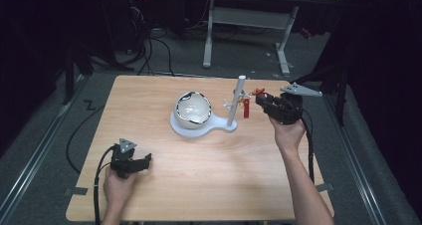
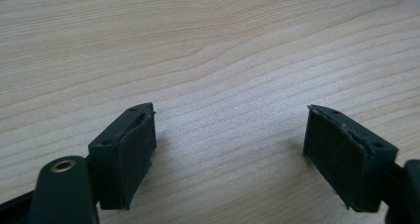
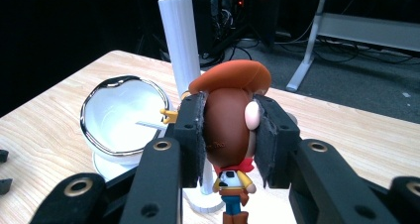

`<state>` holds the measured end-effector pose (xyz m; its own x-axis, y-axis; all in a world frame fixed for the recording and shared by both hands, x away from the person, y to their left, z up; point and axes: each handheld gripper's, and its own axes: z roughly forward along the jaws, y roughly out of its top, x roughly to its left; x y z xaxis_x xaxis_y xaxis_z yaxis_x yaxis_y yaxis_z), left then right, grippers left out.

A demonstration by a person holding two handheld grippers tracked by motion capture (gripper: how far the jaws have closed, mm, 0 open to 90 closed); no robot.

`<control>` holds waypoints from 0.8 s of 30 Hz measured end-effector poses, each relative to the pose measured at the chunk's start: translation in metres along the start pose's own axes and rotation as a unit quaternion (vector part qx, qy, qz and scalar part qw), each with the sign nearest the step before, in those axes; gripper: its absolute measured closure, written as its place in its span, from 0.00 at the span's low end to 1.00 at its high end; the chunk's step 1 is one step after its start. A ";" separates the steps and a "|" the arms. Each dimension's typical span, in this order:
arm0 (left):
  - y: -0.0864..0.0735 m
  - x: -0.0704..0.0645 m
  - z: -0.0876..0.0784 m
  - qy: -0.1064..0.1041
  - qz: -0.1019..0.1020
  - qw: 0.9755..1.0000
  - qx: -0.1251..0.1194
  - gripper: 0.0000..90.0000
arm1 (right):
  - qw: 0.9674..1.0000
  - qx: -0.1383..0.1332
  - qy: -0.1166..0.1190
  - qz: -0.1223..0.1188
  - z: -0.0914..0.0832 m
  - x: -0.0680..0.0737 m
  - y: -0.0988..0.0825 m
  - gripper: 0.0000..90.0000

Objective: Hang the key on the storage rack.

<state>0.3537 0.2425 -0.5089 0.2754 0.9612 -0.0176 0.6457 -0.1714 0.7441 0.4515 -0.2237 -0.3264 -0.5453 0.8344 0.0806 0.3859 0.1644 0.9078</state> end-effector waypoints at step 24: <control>0.000 0.000 0.000 0.001 0.001 1.000 0.000 0.23 | 0.999 0.024 -0.015 -0.018 0.014 0.005 -0.016 0.74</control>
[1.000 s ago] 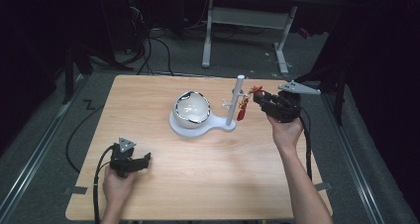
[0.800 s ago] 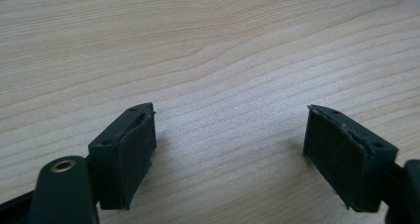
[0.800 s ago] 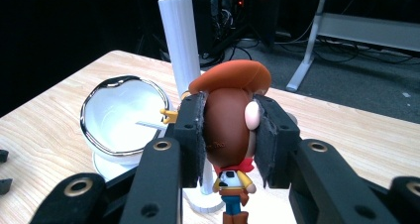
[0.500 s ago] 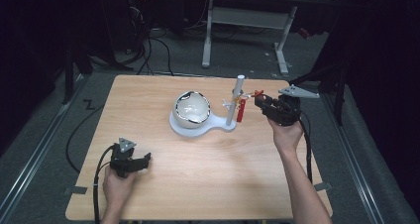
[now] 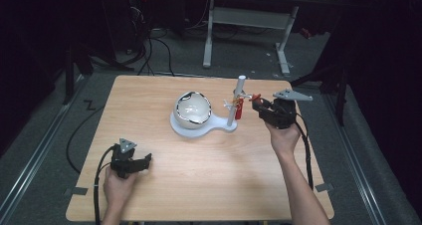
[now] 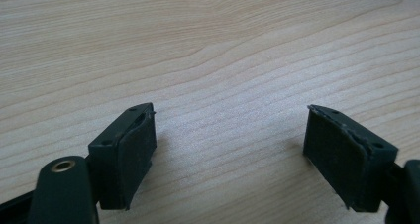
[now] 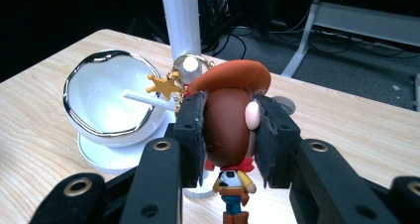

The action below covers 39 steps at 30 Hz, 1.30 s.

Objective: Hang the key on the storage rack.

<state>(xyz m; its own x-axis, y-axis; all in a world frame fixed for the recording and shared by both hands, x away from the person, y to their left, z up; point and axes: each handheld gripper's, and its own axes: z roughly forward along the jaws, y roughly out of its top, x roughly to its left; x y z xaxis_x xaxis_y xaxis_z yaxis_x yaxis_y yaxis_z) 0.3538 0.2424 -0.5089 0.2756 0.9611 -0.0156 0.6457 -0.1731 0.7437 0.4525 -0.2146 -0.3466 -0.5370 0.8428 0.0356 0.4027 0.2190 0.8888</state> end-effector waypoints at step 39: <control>0.000 0.001 0.000 -0.001 -0.002 1.000 0.000 0.23 | 0.999 0.044 0.017 0.018 0.034 0.004 -0.030 0.74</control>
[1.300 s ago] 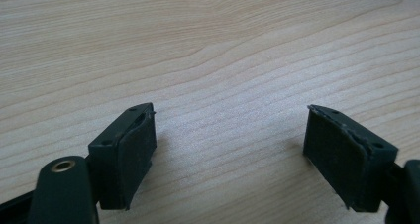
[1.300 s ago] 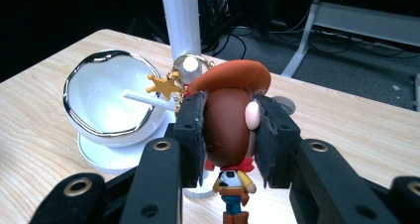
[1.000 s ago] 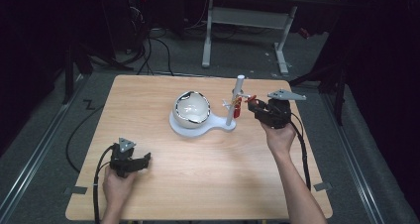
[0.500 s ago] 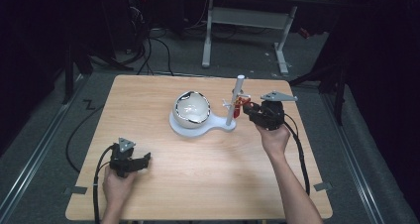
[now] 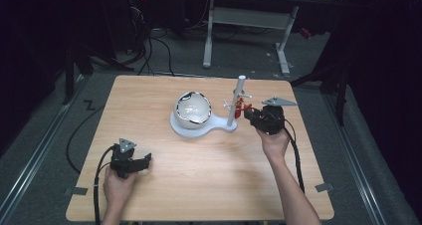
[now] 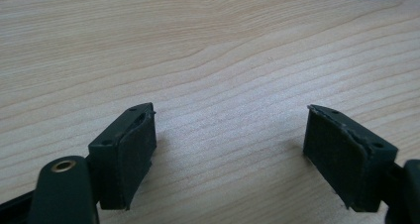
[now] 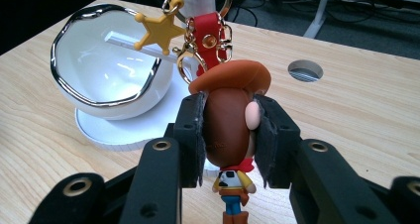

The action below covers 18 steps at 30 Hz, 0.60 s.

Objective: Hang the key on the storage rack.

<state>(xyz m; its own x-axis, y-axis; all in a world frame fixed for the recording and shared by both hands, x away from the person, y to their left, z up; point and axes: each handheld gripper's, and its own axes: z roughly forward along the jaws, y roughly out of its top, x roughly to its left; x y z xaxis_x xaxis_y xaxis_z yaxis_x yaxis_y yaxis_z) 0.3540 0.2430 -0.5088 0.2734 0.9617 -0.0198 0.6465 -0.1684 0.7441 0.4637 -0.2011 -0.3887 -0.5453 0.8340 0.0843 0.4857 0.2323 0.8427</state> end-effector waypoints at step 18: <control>0.000 0.000 0.000 0.000 0.000 1.000 0.000 0.23 | 1.000 0.003 -0.002 -0.001 0.011 0.003 -0.007 0.74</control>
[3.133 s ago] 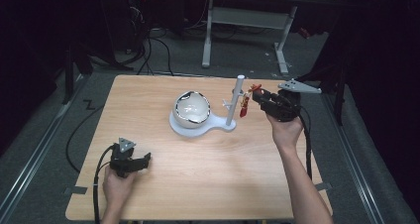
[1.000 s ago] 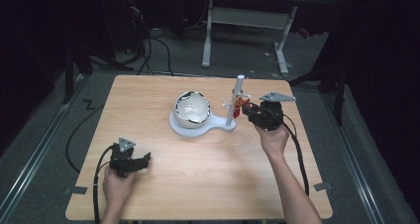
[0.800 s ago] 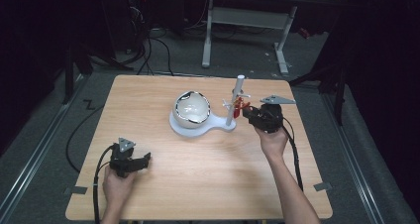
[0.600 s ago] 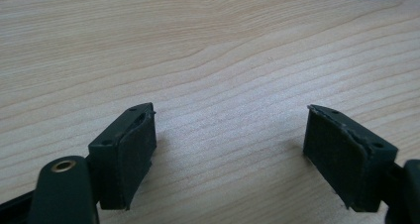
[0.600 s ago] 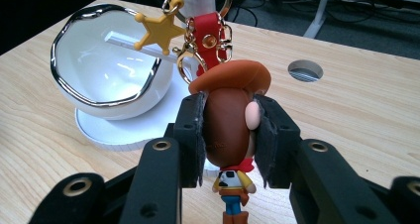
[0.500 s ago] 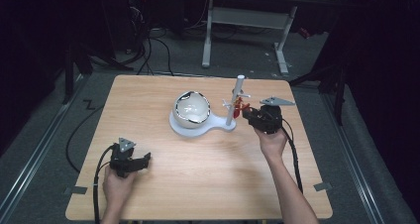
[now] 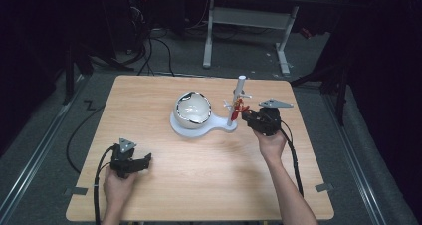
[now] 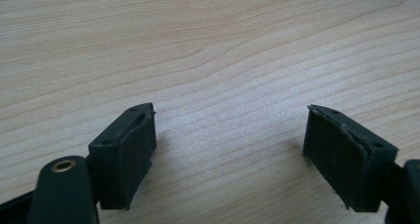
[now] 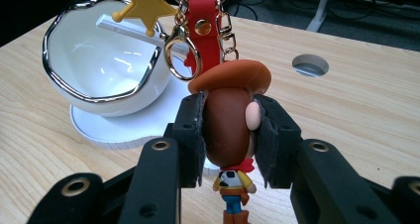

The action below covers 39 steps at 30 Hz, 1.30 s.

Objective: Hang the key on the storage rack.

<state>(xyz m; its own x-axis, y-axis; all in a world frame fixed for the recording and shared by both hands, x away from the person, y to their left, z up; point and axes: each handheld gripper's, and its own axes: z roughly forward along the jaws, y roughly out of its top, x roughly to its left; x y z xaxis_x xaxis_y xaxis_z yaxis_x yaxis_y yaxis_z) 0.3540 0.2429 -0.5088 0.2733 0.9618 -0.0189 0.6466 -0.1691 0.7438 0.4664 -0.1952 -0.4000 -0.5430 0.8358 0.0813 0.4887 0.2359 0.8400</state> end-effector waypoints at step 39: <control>0.000 -0.001 0.000 0.002 0.002 1.000 0.001 0.23 | 1.000 -0.016 0.008 0.010 -0.012 -0.005 -0.011 0.63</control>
<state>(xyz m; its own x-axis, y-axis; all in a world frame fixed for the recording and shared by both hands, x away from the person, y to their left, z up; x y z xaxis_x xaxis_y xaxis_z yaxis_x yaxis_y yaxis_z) 0.3540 0.2423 -0.5088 0.2737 0.9617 -0.0137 0.6466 -0.1735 0.7428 0.4549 -0.2080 -0.4032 -0.5450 0.8316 0.1070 0.4777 0.2031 0.8547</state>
